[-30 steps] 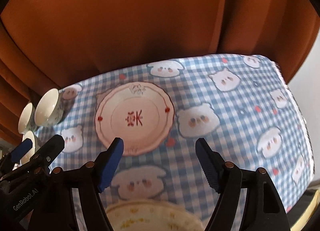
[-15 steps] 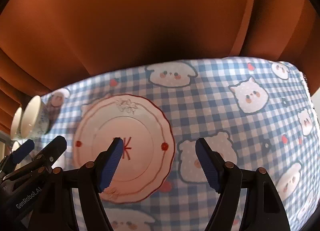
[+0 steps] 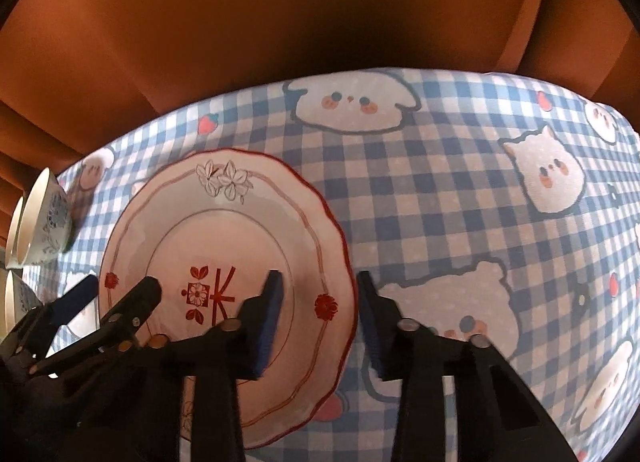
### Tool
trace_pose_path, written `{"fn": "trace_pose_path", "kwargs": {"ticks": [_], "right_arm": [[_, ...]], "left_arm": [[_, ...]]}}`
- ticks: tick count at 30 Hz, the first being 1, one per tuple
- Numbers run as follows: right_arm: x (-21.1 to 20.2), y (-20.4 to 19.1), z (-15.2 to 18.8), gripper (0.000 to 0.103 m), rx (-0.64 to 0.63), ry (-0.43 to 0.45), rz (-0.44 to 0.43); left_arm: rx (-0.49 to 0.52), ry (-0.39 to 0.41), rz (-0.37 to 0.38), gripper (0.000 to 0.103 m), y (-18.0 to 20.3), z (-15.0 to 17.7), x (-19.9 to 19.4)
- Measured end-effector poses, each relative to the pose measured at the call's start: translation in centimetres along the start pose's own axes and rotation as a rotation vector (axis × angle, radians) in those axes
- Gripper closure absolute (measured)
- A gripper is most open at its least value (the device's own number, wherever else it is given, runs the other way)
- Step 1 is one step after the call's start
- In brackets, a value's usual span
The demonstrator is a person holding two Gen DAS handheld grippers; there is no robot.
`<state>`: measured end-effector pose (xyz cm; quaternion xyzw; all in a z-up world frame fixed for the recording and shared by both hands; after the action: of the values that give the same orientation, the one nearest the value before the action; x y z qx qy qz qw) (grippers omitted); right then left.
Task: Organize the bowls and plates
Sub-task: 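Grasp the red-rimmed plate rim with both tools and lift it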
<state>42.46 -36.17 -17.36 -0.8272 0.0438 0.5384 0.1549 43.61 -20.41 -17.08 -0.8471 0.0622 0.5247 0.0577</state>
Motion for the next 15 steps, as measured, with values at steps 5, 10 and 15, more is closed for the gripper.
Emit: {"fn": "trace_pose_path", "kwargs": {"ticks": [5,10,15], "right_arm": [[0.4,-0.2,-0.1,0.068,-0.002,-0.004,0.007],[0.2,-0.1,0.6,0.068,0.001,-0.014,0.024],[-0.4,-0.3,2.3,0.068,-0.005,-0.034,0.03]], "left_arm": [[0.018,0.011,0.006,0.051,0.3,-0.1,-0.2],[0.037,-0.004,0.001,0.051,0.4,0.5,-0.5],[0.042,-0.021,0.005,0.051,0.3,2.9,-1.4]]}}
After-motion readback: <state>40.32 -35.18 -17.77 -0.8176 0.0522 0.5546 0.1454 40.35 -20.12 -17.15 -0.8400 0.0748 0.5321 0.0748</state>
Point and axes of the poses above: each gripper's, at about its wrist camera, not at the fingertips, and x roughly the way its jaws point, y to its right, z to its underside, the point moved 7 cm from there along x, roughly the way its jaws point, and after that the axes turned 12 degrees about x, right-handed, at the moved point
